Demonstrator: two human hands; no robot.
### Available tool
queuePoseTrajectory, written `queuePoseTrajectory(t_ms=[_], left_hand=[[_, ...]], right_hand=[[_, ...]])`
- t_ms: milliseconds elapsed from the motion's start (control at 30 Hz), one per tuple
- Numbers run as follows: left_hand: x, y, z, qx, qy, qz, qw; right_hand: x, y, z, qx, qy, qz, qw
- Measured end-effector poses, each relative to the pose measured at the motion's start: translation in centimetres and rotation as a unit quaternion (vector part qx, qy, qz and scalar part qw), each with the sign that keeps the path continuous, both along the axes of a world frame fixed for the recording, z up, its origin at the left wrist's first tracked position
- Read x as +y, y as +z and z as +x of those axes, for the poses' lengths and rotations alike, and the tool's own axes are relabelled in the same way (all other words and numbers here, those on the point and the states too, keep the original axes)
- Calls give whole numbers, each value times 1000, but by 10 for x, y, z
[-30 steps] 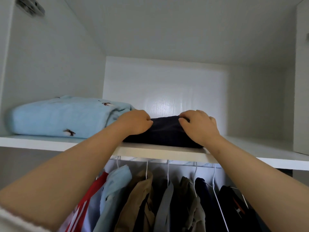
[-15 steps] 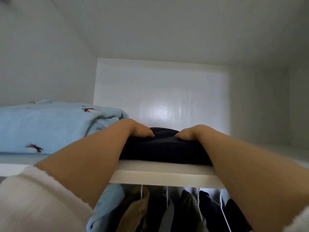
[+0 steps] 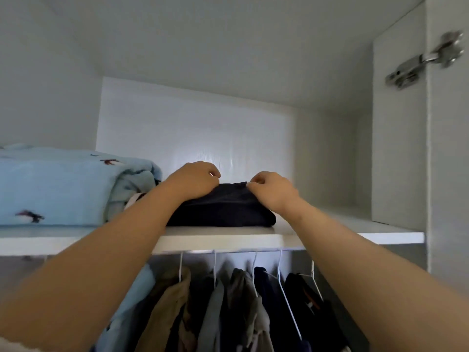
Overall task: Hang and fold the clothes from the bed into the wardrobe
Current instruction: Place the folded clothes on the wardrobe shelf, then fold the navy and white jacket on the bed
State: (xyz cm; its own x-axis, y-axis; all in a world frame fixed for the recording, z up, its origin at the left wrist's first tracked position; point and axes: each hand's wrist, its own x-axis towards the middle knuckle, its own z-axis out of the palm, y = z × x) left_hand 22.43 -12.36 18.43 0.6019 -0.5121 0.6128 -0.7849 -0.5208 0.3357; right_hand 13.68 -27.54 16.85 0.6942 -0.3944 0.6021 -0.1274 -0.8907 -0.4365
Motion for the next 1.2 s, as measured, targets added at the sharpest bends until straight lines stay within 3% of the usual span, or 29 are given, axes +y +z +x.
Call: queuePoseTrajectory(t_ms=[167, 300, 533, 733, 933, 1033, 1200], left_hand=[[2, -26, -64, -27, -106, -94, 990], [-7, -54, -123, -1, -236, -141, 961], [-46, -117, -234, 92, -424, -64, 899], [-57, -189, -370, 151, -549, 43, 821], [-24, -269, -529, 224, -644, 136, 719], [8, -304, -616, 282, -671, 183, 661], [76, -360, -754, 293, -715, 256, 581]], right_hand=[[27, -12, -80, -80, -13, 57, 995], [41, -35, -155, -111, -69, 69, 989], [60, -110, -312, -138, -225, 150, 953], [108, -178, -459, -172, -370, 243, 880], [182, -254, -605, -212, -492, 286, 794], [233, -292, -681, -218, -553, 320, 738], [331, -355, -794, -236, -636, 371, 634]])
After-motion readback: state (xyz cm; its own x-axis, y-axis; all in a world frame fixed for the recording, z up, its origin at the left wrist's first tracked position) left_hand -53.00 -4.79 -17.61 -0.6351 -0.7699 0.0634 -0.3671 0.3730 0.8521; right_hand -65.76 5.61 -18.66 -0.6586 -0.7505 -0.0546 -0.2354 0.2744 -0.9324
